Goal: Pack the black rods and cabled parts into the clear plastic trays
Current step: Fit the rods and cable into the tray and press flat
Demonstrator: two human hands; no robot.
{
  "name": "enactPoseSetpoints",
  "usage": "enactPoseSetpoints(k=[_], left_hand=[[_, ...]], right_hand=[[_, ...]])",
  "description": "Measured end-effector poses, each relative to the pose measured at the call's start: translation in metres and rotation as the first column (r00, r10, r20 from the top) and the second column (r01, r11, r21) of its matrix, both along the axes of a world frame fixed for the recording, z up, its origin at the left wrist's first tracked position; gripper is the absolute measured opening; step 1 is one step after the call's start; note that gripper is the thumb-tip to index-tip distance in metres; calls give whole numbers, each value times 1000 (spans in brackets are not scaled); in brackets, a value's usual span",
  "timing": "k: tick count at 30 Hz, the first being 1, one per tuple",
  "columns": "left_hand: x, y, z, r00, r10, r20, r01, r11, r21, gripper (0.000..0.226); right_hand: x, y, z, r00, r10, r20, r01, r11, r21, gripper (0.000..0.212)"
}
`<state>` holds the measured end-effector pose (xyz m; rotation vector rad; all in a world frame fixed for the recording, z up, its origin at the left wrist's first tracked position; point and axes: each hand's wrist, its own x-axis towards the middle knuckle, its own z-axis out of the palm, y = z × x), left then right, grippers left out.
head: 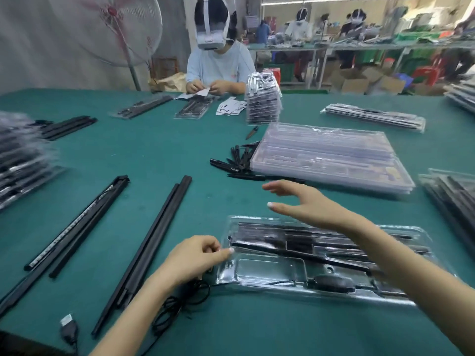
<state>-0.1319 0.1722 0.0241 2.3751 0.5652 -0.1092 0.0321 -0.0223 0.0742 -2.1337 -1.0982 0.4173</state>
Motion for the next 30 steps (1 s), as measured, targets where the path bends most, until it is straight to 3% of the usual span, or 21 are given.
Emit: enactPoseSetpoints(k=[3, 5, 7, 9, 13, 15, 18, 21, 23, 26, 30], left_hand=[[1, -7, -1, 998, 59, 32, -55, 994, -98, 46], [3, -11, -3, 991, 116, 66, -99, 971, -218, 44], [10, -14, 0, 984, 157, 84, -105, 893, -438, 38], [19, -12, 5, 987, 150, 64, -89, 827, -555, 31], [35, -2, 4, 990, 140, 28, -99, 813, -574, 28], [38, -1, 0, 989, 149, 3, -123, 826, -549, 29], [41, 1, 0, 982, 184, -32, -167, 788, -593, 31], [43, -1, 13, 979, 188, -81, -188, 672, -716, 32], [48, -5, 21, 979, 182, -93, -194, 688, -699, 47], [60, -10, 24, 964, 230, -134, -264, 769, -583, 38], [66, -8, 17, 973, 192, -129, -231, 762, -605, 34]], right_hand=[[16, -65, 0, 972, -112, 206, 138, 983, -118, 29], [21, -108, -12, 923, -318, 218, 339, 939, -66, 27], [17, -143, -26, 812, -553, 189, 564, 825, -8, 33], [9, -166, -44, 710, -688, 150, 700, 714, -32, 46], [3, -184, -66, 562, -767, 310, 827, 523, -206, 67], [4, -188, -67, 557, -774, 301, 830, 511, -224, 62], [6, -193, -68, 569, -821, 51, 821, 570, 18, 47], [8, -191, -66, 548, -774, -317, 836, 507, 208, 41], [12, -185, -63, 549, -658, -514, 831, 493, 257, 38], [24, -179, -59, 517, -611, -599, 833, 521, 187, 44], [28, -178, -56, 522, -582, -624, 794, 599, 106, 38]])
